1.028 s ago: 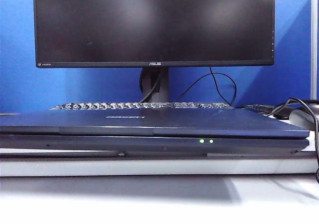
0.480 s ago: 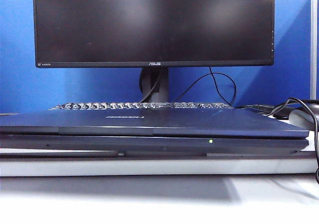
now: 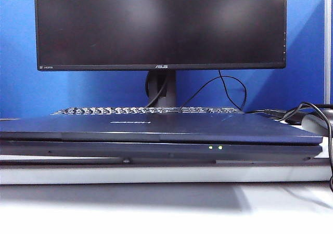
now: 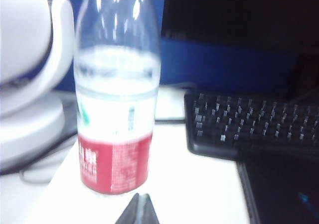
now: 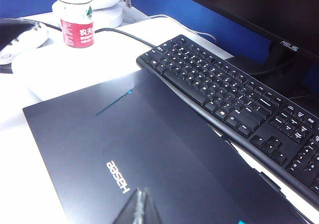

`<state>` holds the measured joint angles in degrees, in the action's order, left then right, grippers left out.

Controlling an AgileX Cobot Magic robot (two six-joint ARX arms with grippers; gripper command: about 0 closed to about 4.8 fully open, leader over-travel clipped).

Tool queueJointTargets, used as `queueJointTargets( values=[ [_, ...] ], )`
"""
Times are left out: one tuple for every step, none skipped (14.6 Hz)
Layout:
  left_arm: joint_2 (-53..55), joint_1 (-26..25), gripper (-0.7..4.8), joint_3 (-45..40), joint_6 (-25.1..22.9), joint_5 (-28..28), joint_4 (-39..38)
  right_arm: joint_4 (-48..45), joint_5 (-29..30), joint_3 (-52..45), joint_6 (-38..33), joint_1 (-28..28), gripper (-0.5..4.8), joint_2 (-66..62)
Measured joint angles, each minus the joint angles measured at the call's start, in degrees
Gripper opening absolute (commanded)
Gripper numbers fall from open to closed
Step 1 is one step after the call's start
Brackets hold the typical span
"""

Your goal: Close the lid of the black laptop.

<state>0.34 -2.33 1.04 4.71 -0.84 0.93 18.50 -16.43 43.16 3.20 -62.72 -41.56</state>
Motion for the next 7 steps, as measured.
queueJointTargets(
  values=[
    [0.0, 0.0, -0.04, -0.6, 0.0, -0.1, 0.1, 0.0, 0.0, 0.0, 0.0, 0.0, -0.01, 0.0],
    [0.0, 0.5, -0.04, -0.6, 0.0, -0.2, 0.8, 0.0, 0.0, 0.0, 0.0, 0.0, -0.01, 0.0],
    [0.0, 0.9, -0.04, -0.6, 0.0, -0.3, 1.0, 0.0, 0.0, 0.0, 0.0, 0.0, -0.01, 0.0],
    [0.0, 1.2, -0.04, -0.6, 0.0, -0.2, 1.0, 0.0, 0.0, 0.0, 0.0, 0.0, -0.01, 0.0],
    [0.0, 1.2, -0.04, -0.6, 0.0, -0.2, 1.0, 0.0, 0.0, 0.0, 0.0, 0.0, -0.01, 0.0],
    [0.0, 1.2, -0.04, -0.6, 0.0, -0.2, 1.0, 0.0, 0.0, 0.0, 0.0, 0.0, -0.01, 0.0],
    [0.0, 1.2, -0.04, -0.6, 0.0, -0.2, 1.0, 0.0, 0.0, 0.0, 0.0, 0.0, -0.01, 0.0]
  ],
)
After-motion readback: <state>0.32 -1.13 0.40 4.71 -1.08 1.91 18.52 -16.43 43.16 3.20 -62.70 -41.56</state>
